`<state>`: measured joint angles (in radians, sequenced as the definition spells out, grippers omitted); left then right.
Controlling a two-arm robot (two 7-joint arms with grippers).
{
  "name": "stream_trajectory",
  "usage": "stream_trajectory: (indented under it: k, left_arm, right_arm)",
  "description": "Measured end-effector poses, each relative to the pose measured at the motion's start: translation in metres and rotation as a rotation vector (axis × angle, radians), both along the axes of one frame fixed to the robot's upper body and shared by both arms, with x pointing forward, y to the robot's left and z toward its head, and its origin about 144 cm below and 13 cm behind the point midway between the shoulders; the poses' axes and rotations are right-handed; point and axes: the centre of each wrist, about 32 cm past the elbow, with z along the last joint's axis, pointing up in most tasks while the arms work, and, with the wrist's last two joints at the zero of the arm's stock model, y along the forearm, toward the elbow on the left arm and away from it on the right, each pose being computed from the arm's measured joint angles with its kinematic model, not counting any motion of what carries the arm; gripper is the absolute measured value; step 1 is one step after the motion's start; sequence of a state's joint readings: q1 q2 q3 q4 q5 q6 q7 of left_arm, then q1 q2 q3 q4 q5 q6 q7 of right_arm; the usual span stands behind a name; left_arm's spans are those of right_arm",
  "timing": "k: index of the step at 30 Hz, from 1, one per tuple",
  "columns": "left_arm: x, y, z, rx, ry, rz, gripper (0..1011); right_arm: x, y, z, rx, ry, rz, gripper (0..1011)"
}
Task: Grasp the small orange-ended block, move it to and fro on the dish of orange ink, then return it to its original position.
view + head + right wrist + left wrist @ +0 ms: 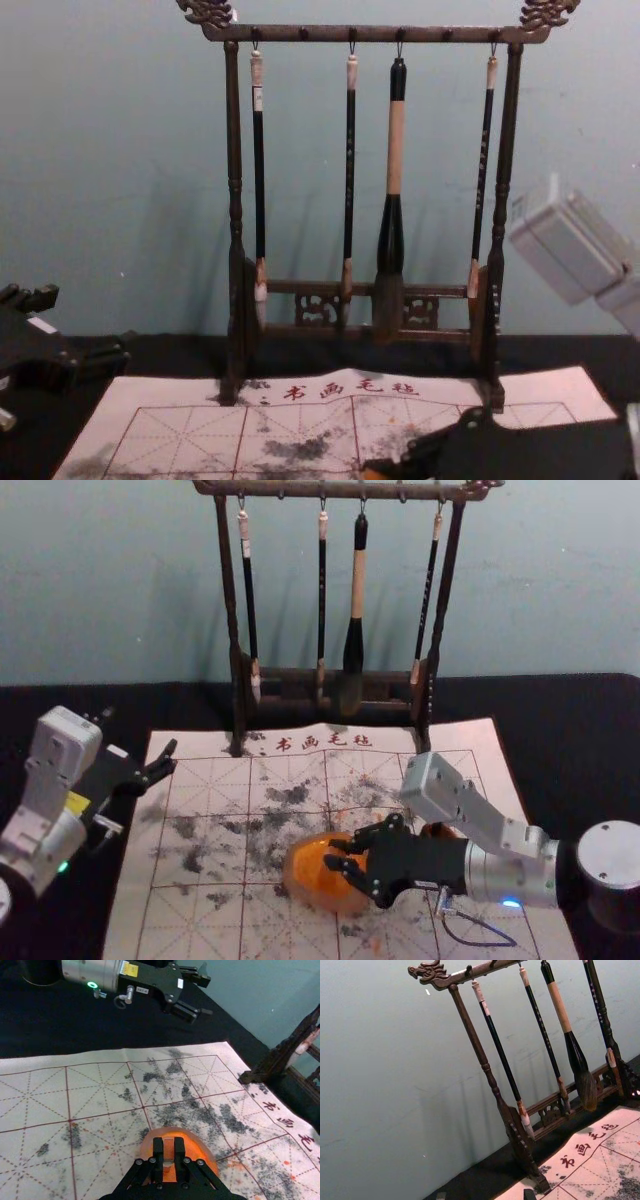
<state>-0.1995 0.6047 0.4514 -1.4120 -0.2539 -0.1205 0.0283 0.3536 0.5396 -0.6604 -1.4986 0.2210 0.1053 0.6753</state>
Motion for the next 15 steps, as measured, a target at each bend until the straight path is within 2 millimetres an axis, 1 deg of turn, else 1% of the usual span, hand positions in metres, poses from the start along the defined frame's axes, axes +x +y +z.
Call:
stream_trajectory:
  k: [7, 15]
  left_arm:
    - [0.0000, 0.0000, 0.0000, 0.000, 0.000, 0.000, 1001]
    - [0.0000, 0.0000, 0.0000, 0.000, 0.000, 0.000, 1001]
  right_arm:
    - [0.0060, 0.0019, 0.0017, -0.010, -0.008, -0.023, 95]
    - [0.0105, -0.0011, 0.0049, -0.026, -0.018, -0.051, 95]
